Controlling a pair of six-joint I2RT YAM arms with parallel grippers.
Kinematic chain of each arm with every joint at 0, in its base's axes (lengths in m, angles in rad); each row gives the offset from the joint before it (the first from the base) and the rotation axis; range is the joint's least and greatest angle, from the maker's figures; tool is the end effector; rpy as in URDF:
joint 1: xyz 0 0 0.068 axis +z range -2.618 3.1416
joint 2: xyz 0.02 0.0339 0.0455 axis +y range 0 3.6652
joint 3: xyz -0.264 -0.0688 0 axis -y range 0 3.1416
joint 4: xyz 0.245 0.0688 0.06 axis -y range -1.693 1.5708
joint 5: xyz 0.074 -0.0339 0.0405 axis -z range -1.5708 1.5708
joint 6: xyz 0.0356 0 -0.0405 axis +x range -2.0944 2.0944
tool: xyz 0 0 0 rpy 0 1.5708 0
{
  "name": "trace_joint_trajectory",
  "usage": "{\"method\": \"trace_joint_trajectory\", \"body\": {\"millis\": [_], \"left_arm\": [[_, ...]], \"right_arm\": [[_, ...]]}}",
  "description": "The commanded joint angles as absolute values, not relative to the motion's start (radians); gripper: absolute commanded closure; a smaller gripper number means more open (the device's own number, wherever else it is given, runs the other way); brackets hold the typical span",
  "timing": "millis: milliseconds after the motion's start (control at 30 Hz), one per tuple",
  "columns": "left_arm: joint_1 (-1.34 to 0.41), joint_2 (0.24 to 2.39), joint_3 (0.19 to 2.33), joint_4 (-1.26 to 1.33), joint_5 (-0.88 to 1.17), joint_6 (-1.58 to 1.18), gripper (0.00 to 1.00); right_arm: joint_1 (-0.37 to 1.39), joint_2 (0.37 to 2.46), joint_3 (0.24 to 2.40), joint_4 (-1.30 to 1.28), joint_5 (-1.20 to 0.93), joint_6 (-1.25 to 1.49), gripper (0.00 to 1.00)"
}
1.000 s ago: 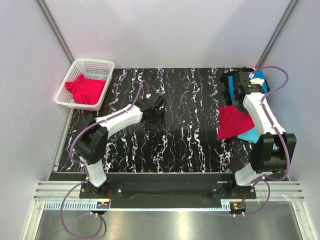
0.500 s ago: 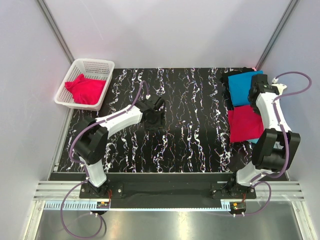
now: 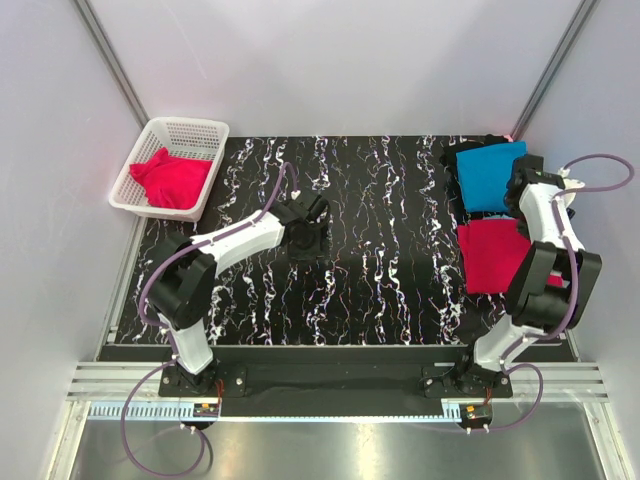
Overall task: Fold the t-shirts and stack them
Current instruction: Neatly place the folded tshirt to the corner, then reset both grippers
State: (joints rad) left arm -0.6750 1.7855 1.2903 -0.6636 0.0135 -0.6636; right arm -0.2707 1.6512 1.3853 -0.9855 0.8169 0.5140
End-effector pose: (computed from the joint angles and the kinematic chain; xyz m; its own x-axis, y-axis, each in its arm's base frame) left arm 0.2840 -0.2280 0.2074 -0.9510 -0.0277 -0.3078 0.0549 0.9650 -0.2564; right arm 0.3055 -0.1117 0.2768 -0.5982 0.5153 -0.6137 0.8013 0.3962 -0.4483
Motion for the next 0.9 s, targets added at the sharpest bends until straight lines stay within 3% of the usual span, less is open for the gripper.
{"method": "trace_joint_trajectory", "body": {"millis": [0, 33, 100, 300, 600, 867], "left_arm": [[-0.667, 1.733, 1.284, -0.653, 0.003, -0.649, 0.4], [-0.667, 1.732, 1.284, -0.655, 0.003, -0.647, 0.4], [-0.666, 1.732, 1.284, -0.655, 0.005, -0.649, 0.4], [-0.666, 1.73, 1.285, -0.655, 0.002, -0.652, 0.4], [-0.64, 1.684, 1.279, -0.653, -0.055, -0.669, 0.4], [-0.575, 1.574, 1.239, -0.675, -0.225, -0.675, 0.4]], "right_arm": [[-0.275, 1.71, 1.414, -1.045, 0.877, 0.575, 0.53], [-0.273, 1.721, 1.428, -1.061, 0.873, 0.578, 0.46], [-0.273, 1.72, 1.437, -1.068, 0.87, 0.584, 0.41], [-0.273, 1.666, 1.456, -1.059, 0.833, 0.581, 0.42], [-0.2, 1.494, 1.336, -0.873, 0.419, 0.44, 0.43], [-0.032, 1.387, 1.167, -0.73, 0.125, 0.387, 0.41]]}}
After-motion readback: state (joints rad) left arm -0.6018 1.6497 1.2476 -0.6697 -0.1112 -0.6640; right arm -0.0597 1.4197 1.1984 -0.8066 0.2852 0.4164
